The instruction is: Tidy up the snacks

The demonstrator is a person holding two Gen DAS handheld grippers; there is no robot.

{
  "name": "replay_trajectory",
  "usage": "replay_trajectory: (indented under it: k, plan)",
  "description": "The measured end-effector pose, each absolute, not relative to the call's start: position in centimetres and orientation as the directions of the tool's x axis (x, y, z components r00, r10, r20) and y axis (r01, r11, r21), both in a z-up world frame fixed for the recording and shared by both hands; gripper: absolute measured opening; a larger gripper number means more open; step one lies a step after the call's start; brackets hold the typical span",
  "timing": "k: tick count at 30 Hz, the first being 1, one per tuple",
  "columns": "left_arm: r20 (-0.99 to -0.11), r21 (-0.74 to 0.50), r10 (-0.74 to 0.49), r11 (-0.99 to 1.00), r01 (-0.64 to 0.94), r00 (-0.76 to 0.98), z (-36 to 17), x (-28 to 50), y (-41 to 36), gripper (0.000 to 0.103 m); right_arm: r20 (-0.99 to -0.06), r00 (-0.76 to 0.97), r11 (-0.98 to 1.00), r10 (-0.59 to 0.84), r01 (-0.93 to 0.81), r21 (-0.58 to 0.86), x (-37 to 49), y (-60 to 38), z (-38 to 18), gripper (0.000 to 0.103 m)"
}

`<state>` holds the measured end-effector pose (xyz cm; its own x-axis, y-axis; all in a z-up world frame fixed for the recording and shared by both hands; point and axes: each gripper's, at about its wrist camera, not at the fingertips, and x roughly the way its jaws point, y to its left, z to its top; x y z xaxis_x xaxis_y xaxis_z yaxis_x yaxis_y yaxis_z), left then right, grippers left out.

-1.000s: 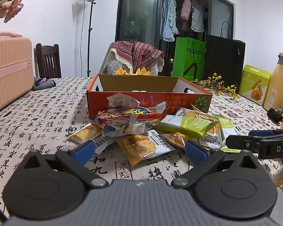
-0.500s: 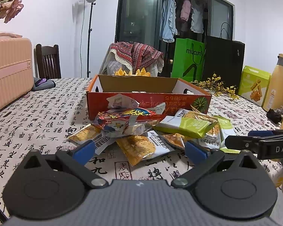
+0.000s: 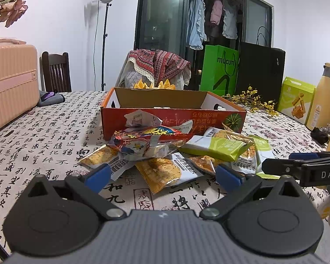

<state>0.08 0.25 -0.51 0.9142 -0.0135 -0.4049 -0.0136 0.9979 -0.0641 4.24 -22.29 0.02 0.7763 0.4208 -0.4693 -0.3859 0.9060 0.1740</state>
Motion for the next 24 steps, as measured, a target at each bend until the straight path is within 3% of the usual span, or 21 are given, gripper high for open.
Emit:
replay_trajectory:
  k: [12,24]
  plan:
    - [-0.404,-0.070,-0.015,0.997,-0.015,0.915,-0.4,0.0,0.2,0.103,-0.472,0.776,0.908,0.417,-0.383,0.173,4.2,-22.3,0.0,0.103]
    - [-0.408,-0.071,-0.003,0.997,-0.028,0.913,-0.5,0.4,0.4,0.103,-0.508,0.798,0.946,0.323,-0.288,0.150,7.0,-23.3,-0.2,0.103]
